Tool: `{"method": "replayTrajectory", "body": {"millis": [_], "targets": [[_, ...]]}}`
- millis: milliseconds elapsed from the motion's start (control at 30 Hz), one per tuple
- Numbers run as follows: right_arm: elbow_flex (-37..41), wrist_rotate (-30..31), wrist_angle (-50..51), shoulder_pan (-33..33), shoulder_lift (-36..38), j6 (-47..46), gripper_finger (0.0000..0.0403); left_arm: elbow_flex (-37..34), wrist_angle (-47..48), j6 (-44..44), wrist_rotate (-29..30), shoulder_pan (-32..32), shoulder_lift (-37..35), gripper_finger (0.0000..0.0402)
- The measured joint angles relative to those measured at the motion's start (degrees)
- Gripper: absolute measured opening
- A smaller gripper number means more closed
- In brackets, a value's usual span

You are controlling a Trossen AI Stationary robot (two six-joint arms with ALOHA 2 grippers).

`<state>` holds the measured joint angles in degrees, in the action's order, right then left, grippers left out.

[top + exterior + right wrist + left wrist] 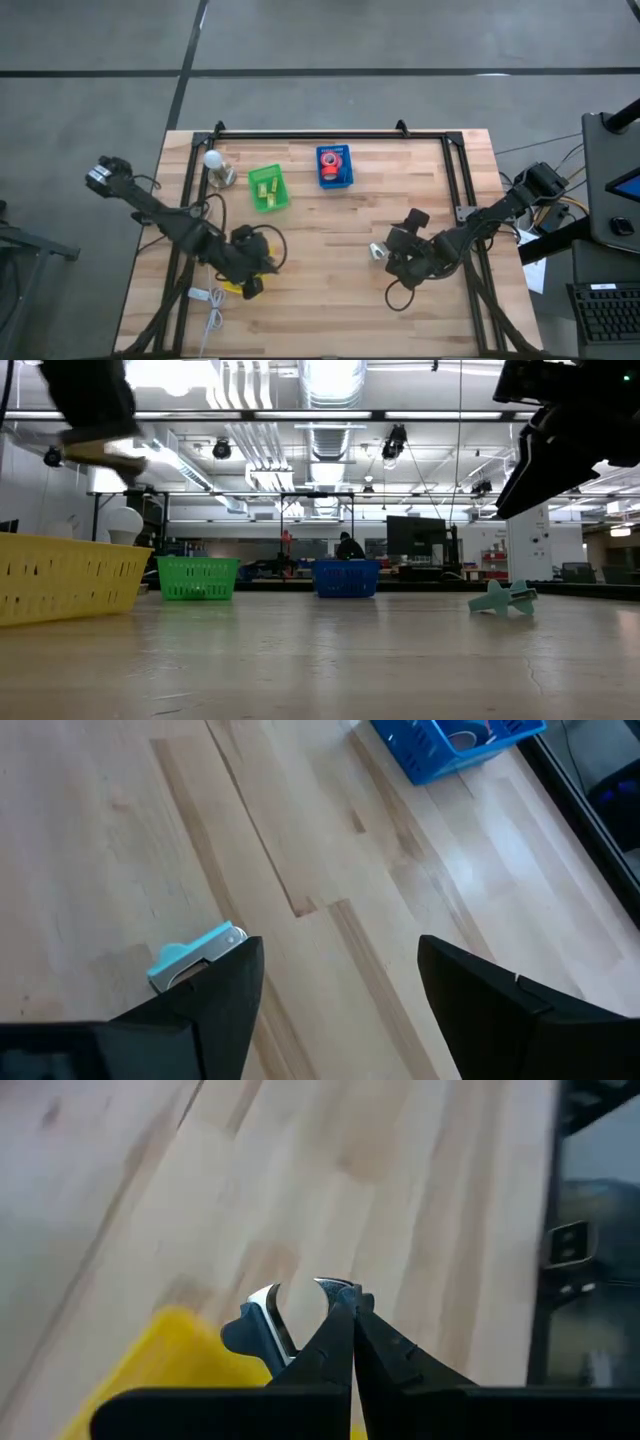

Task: Pick and place Stapler, Stapler remover, tape
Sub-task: Put the black staple remover into the yellow bin, then put the blue staple remover into the yellow bin

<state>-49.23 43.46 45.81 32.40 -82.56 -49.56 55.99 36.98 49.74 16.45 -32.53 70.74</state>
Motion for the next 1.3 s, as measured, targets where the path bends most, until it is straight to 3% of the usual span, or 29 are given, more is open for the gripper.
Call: {"method": "replayTrajectory", "body": {"millis": [333,733,1067,1133,1300], "targets": [[0.0,0.02,-0.18,-0.02,0.0,0.0,0.0264,-0.92,11.9,17.71,-4.07,-3.65,2.44,0.0003],[0.0,0.02,-0.56,-0.02,0.0,0.0,0.0255,-7.34,12.48,24.0,-4.94,-3.06,3.91,0.0005],[0.07,0.02,-1.3,-0.02,0.0,-0.48,0.026,-9.36,12.5,27.6,-4.14,-2.54,3.91,0.0082],[0.07,0.04,-1.37,-0.02,0.0,-0.8,0.0257,-8.71,12.36,24.69,-2.57,-2.53,3.91,0.0098],[0.07,0.04,-1.57,-0.02,0.0,-0.85,0.0251,-4.92,9.84,15.34,8.76,-2.56,3.72,0.0119]]}}
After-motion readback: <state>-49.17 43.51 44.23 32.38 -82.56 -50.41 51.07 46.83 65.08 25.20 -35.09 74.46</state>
